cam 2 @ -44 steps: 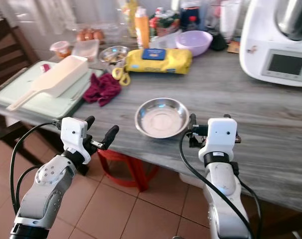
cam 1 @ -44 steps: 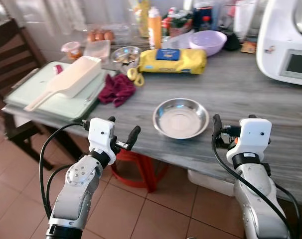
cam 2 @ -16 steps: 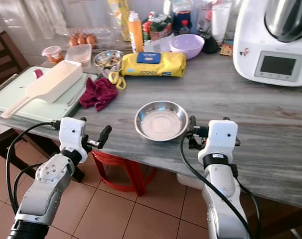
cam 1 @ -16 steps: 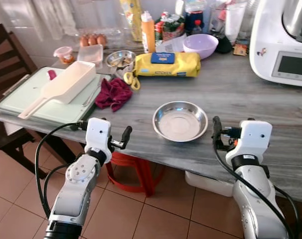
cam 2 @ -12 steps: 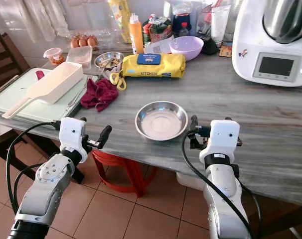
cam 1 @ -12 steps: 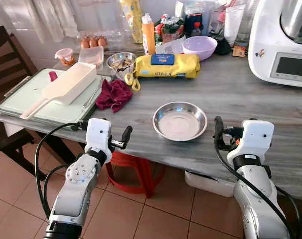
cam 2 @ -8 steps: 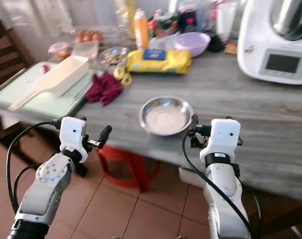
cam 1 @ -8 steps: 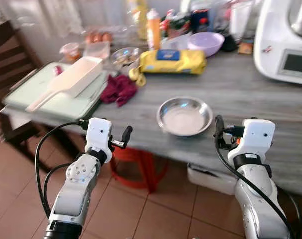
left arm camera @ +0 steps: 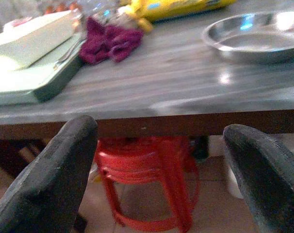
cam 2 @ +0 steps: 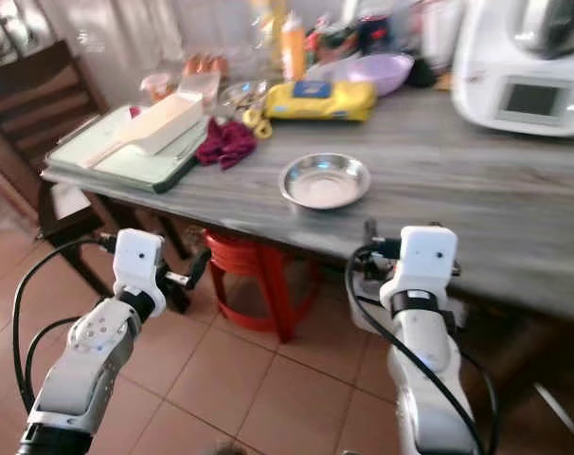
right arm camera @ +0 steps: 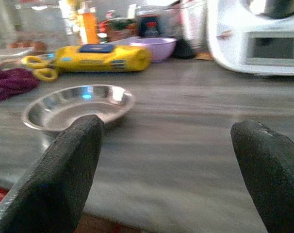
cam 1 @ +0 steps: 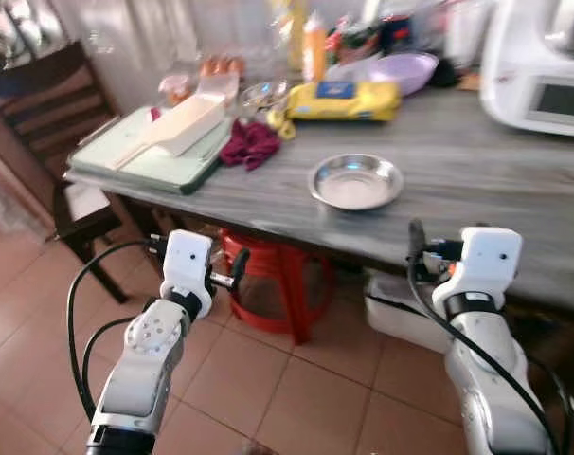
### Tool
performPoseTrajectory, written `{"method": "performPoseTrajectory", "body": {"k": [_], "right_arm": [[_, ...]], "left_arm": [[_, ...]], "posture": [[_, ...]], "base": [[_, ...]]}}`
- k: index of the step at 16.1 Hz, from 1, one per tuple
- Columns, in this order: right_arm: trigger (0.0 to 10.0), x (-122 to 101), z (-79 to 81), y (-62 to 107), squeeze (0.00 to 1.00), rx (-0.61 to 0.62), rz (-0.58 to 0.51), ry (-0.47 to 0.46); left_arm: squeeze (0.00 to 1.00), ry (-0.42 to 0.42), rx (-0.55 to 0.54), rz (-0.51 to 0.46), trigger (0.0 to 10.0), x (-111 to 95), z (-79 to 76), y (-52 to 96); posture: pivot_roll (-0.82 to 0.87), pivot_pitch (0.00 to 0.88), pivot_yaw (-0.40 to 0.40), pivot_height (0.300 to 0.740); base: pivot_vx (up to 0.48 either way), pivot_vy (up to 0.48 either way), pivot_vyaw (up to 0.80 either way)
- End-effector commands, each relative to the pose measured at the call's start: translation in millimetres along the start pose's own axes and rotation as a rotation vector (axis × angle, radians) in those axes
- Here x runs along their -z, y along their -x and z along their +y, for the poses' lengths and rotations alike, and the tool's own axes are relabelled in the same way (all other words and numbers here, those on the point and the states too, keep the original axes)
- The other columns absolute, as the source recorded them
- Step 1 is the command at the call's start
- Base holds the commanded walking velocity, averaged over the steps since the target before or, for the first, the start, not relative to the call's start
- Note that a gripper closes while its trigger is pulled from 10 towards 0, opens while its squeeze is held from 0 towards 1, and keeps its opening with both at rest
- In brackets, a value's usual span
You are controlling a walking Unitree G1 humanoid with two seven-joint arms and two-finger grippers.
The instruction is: Setting the table
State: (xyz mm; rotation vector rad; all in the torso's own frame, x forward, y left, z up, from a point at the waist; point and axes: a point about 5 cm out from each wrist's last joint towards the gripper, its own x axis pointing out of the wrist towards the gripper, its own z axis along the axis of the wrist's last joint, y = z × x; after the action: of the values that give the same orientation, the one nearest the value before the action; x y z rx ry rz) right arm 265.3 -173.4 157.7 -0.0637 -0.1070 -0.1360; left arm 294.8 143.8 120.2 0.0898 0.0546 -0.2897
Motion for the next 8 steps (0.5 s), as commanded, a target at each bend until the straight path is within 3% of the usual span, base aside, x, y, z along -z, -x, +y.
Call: {"method": "performPoseTrajectory", "body": {"k": [1,8], "right_arm": [[10.0,-0.8,5.3,0.7,0.00,-0.020,-0.002,-0.021],[10.0,0.6,4.7,-1.4,0.00,-0.018,0.005,-0.027]], "left_arm": [[0.00,-0.011,-0.011,0.003,10.0,-1.3,4.3,1.1],[0.00,-0.015,-0.012,0.007,10.0,0.0,4.2,2.2]], "posture": [[-0.16,0.077,0.124,0.740],[-0.15,0.073,0.121,0.740]], "base": [[-0.322,0.000,0.00],[-0.319,0.000,0.00]]}}
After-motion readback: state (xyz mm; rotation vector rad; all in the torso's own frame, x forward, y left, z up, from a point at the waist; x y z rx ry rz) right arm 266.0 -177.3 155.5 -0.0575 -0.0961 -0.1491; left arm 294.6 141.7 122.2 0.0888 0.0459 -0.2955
